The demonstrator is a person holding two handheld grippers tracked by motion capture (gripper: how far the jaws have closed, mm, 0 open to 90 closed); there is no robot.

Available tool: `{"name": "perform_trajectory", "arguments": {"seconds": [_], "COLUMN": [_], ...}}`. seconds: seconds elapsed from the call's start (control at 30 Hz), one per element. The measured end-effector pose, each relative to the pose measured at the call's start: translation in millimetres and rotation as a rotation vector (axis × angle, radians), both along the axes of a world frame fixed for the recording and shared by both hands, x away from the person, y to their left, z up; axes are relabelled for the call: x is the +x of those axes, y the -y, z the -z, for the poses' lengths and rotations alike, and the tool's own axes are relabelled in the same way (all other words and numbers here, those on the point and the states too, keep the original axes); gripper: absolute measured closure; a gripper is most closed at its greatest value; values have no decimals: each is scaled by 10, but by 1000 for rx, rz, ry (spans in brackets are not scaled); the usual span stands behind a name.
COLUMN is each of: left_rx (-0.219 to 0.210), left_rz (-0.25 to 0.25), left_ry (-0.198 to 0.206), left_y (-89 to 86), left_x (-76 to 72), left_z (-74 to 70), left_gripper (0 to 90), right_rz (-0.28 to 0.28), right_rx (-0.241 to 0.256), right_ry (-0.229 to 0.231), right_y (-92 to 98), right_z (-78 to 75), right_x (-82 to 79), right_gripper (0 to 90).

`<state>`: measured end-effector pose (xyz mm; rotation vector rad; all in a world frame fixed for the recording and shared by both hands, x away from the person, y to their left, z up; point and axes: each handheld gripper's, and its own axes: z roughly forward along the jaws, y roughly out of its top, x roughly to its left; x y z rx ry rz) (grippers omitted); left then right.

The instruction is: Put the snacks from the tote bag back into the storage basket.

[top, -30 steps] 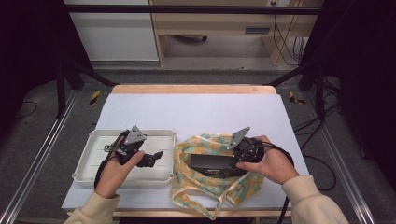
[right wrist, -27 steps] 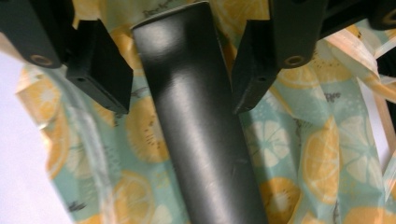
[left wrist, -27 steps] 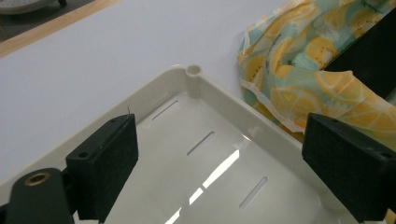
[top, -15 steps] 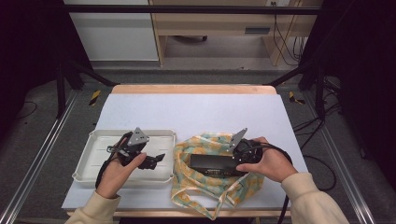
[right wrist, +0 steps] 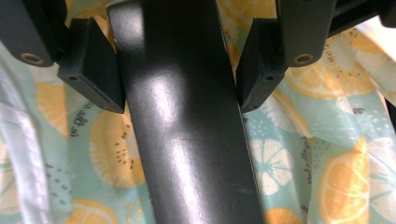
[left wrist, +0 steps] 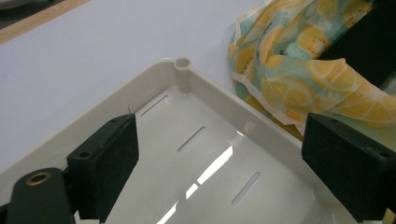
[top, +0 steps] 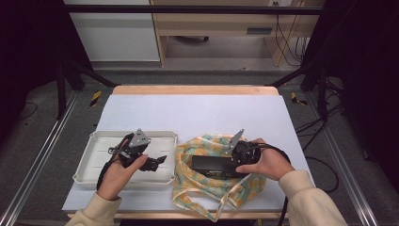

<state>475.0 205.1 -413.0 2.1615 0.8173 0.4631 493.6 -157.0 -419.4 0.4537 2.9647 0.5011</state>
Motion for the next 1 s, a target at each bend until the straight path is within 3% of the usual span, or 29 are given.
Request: {"name": "perform_trajectory", "arguments": {"seconds": [0.2,0.53,0.77,1.0], "left_rx": [1,-9,-9,-13], "left_rz": [6,4,6,3], "left_ry": [-2,-4,-6,-6], "left_y": [7,-17,-22,-34], "left_x": [-3,1,3,6], "left_z": [2,-14,-15,-19], "left_gripper": [111,111,111,111], "right_rz": [-8,-33,-54,-68], "right_rx": [-22,-14,15,79], "right_ry": [-23,-16,13,39], "right_y": [-28,10,47,99], "right_z": [90,93,85,11], "right_x": [32,28,-3,-50], "right_gripper": [349,398,410,425]}}
